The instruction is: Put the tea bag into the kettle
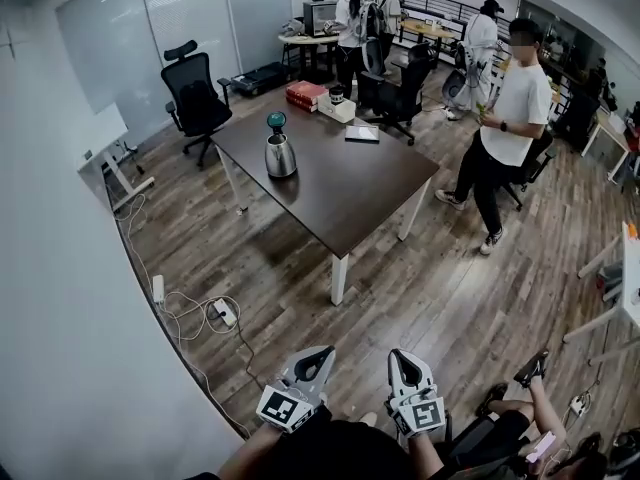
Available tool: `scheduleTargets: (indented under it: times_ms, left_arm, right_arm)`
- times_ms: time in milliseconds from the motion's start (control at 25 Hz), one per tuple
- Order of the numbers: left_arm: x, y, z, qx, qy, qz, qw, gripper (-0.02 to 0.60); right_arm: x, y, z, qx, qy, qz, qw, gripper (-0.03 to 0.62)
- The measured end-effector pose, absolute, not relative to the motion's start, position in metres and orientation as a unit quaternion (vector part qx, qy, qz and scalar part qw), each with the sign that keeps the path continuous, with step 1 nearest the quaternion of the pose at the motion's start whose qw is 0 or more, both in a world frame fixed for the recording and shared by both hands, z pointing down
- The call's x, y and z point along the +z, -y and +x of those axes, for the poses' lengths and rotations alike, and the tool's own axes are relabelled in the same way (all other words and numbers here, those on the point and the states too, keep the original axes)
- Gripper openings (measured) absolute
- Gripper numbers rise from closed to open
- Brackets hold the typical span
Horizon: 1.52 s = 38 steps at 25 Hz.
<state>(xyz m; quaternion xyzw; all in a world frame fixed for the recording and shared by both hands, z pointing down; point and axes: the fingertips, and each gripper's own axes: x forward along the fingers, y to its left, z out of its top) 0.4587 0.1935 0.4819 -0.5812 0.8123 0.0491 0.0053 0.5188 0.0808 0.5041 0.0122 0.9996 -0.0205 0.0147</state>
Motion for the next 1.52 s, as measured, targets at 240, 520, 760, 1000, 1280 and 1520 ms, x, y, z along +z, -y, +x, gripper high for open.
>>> scheduleTargets:
  times_ms: [240,520,760,1000,1280,1520]
  left_arm:
    - [0.489,-0.18,0.458,0.047,-0.788,-0.614,0.003,-0.003]
    - [0.497,-0.179,0.448,0.047,-0.741,-0.67,0.007,-0.003]
    - [0.501,-0.182,0.438,0.042,-0.717,-0.696,0.008,-0.003]
    - [0.509,-0.167,0.418,0.038,-0.727,-0.686,-0.003,-0.003]
    - [0.502,-0.122,0.389,0.023,-0.755,-0.655,-0.013,-0.003]
    - [0.492,-0.052,0.369,0.021,-0.78,-0.625,-0.006,-0.003]
  right_arm:
    - [0.506,-0.084,0.512,-0.015,-1.0,-0.001,0.0,0.006]
    - [0.518,-0.098,0.484,-0.004,-1.0,-0.016,-0.014,0.006]
    - [0.516,-0.106,0.465,-0.011,-0.999,-0.035,-0.01,0.006]
    - [0.531,-0.095,0.447,-0.027,-0.999,-0.021,-0.018,0.006]
    - [0.529,-0.046,0.409,-0.039,-0.999,0.01,-0.004,0.006]
    - [0.526,0.029,0.393,-0.048,-0.999,0.025,0.009,0.006]
